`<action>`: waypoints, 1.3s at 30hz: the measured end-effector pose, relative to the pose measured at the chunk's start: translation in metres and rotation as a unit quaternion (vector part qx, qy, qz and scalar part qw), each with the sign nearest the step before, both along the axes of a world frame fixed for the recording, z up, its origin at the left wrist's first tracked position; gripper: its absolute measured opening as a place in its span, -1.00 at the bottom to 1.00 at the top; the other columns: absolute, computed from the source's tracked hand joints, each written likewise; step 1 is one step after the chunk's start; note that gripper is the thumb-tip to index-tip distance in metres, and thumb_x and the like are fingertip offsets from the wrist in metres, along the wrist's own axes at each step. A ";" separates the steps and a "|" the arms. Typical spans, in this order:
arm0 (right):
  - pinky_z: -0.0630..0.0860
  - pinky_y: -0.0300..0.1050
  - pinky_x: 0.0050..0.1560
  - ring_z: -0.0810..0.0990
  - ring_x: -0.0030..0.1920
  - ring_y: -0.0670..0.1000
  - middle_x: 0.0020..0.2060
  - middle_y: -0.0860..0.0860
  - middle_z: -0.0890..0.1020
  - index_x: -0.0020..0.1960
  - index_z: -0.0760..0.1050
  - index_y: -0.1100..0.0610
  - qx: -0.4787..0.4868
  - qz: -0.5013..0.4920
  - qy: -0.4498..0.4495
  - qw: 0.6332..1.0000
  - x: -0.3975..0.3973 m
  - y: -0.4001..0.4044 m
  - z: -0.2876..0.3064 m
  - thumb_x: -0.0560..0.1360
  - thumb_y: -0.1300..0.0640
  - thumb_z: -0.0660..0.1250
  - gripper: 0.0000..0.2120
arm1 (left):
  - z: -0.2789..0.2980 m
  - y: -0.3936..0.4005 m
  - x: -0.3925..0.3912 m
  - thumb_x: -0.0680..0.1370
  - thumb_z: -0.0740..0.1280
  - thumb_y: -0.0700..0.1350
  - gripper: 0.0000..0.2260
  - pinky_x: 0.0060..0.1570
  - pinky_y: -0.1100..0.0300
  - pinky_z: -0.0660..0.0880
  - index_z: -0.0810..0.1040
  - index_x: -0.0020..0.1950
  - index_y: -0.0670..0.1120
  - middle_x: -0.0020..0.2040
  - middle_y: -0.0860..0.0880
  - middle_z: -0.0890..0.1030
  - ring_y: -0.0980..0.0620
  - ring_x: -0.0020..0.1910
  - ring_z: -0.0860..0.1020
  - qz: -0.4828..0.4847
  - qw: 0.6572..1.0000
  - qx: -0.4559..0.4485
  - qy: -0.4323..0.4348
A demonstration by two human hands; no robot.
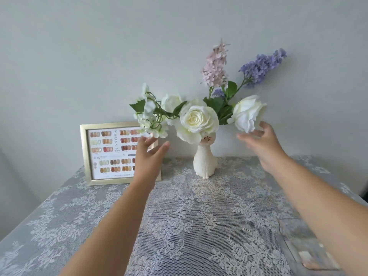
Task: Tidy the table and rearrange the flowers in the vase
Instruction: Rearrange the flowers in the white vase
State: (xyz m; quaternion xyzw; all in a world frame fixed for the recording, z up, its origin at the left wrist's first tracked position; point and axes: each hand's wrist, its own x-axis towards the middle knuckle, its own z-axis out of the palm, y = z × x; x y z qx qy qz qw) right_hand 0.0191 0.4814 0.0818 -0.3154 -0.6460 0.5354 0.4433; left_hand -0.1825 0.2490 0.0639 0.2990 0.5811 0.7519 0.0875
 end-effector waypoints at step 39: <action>0.26 0.04 0.24 0.41 0.23 0.07 0.24 -0.01 0.45 0.32 0.31 -0.11 0.619 0.065 -0.190 0.760 -0.047 -0.060 0.067 0.22 -0.17 0.51 -0.26 | 0.118 0.019 0.018 0.42 0.51 0.06 -0.70 0.12 -0.15 0.51 0.43 0.01 0.27 0.14 0.06 0.52 -0.04 0.10 0.55 0.105 0.948 -0.086 0.287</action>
